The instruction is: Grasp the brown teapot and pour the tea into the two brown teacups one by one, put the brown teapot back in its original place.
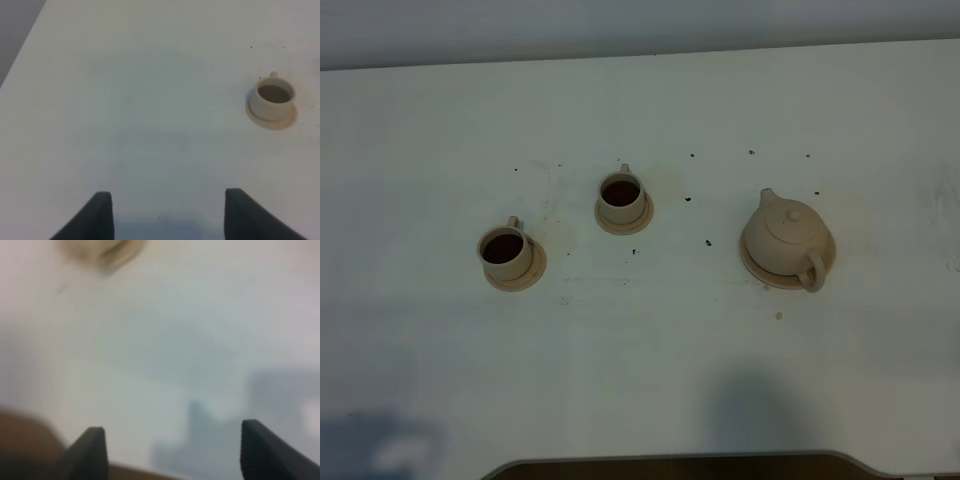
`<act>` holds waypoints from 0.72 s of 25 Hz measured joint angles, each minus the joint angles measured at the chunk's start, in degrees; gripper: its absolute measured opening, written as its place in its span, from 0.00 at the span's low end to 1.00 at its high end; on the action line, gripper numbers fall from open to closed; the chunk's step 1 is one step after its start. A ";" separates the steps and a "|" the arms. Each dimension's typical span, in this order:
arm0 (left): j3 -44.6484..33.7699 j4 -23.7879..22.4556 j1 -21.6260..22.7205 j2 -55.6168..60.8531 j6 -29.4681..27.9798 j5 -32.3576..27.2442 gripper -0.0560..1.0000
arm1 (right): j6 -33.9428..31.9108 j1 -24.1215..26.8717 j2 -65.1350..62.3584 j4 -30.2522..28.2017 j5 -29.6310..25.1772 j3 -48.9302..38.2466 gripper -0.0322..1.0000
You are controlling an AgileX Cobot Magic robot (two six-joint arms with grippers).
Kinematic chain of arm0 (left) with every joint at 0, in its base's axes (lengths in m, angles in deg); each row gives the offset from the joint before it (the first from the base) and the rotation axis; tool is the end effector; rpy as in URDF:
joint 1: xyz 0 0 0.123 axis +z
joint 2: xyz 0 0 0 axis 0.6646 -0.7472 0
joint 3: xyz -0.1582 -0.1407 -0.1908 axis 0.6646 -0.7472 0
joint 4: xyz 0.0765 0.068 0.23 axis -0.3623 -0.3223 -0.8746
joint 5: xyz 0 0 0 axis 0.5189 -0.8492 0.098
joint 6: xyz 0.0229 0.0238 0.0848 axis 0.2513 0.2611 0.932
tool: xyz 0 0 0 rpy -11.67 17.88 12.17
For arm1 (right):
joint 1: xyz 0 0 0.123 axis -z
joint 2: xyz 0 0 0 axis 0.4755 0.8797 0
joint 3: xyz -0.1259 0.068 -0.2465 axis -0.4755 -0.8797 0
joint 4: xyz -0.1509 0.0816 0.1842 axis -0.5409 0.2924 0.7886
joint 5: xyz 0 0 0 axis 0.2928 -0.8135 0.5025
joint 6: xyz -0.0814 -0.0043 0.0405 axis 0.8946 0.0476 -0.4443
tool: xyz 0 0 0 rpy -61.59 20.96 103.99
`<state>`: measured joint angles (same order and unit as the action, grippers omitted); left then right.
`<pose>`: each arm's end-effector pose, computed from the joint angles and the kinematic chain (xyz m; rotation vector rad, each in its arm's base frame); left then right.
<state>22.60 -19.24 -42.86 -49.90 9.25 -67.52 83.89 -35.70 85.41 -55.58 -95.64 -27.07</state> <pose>-0.0042 0.0104 0.2803 -0.1089 2.0126 0.0652 0.0424 0.0043 0.2692 -0.2445 2.3487 0.0067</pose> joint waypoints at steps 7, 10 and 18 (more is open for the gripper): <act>0.00 0.00 0.00 0.00 0.00 0.00 0.52 | -0.06 9.27 -11.39 -0.05 -0.06 0.00 0.59; 0.00 0.00 0.00 0.00 0.00 0.00 0.52 | -0.31 9.57 -16.53 -0.19 -0.06 0.00 0.59; 0.00 0.00 0.00 0.00 0.00 0.00 0.52 | -1.10 9.64 -18.11 -1.10 -0.07 0.00 0.59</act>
<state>22.60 -19.24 -42.86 -49.90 9.25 -67.52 82.79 -26.06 67.30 -56.68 -95.71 -27.07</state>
